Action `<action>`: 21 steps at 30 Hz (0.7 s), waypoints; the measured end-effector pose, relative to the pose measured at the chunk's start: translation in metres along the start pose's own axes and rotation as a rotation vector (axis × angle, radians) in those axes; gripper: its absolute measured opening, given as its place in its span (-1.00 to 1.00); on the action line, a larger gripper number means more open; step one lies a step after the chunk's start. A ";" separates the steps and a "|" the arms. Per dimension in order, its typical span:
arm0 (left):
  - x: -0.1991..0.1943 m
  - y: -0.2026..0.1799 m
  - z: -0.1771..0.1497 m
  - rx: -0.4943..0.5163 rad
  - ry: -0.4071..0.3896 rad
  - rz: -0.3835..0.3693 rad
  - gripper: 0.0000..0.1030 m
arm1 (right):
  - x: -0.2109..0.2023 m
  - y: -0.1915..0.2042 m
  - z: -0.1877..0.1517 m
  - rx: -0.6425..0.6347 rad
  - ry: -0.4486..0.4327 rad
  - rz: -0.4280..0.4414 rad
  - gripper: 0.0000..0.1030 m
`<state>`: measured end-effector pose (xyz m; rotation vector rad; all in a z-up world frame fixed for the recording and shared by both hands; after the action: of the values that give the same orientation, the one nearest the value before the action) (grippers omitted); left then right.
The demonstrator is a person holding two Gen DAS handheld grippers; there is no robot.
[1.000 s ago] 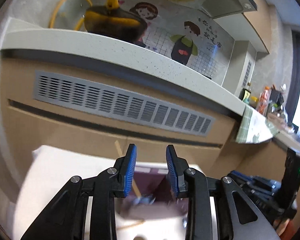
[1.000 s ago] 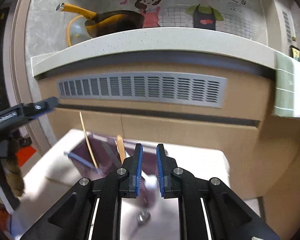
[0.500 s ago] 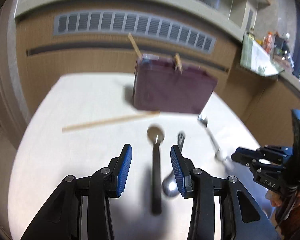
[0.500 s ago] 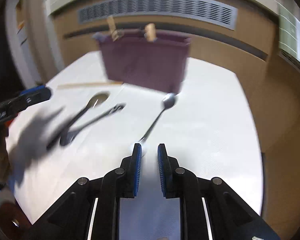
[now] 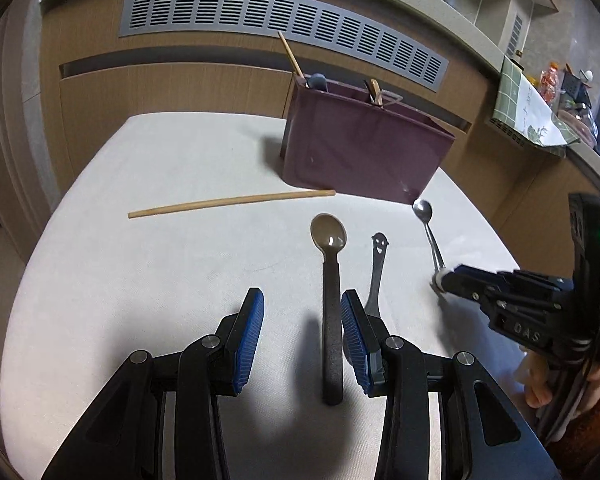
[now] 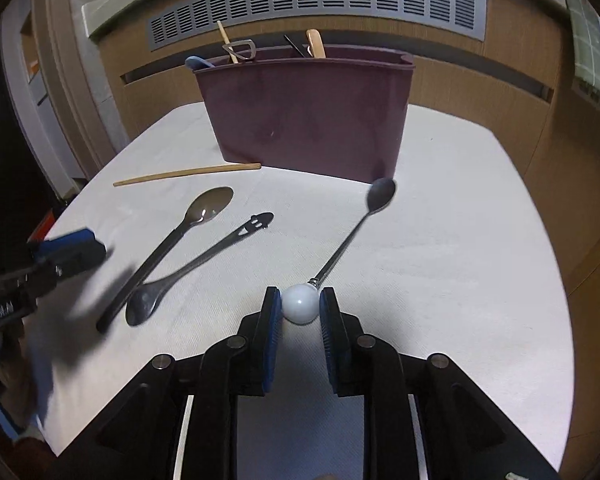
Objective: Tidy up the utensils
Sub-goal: 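Grasp the white-knobbed metal spoon with the right tool, then grasp the long brown spoon with the left tool while the right tool holds the white-knobbed spoon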
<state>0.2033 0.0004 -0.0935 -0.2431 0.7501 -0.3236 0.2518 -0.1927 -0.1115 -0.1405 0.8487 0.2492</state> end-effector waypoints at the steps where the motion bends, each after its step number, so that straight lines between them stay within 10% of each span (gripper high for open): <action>1: 0.001 -0.001 -0.001 0.002 0.006 0.000 -0.20 | 0.002 0.001 0.001 0.004 0.003 -0.003 -0.60; 13: 0.012 -0.014 -0.007 0.036 0.054 -0.024 -0.20 | -0.002 -0.028 -0.013 0.044 0.008 -0.074 -0.61; 21: 0.018 -0.024 -0.011 0.048 0.093 -0.040 -0.20 | -0.036 -0.044 -0.038 0.017 -0.004 0.041 -0.61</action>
<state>0.2034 -0.0300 -0.1047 -0.1992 0.8293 -0.3920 0.2135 -0.2492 -0.1085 -0.1065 0.8501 0.2806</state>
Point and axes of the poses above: each gripper's, at about its wrist camera, not at the fingertips, and x roughly the way its jaws point, y to its left, z to its top, the point moved 5 cm from there along x, roughly the way its jaws point, and after that the axes turned 7 degrees about -z, right-handed, at the moved point
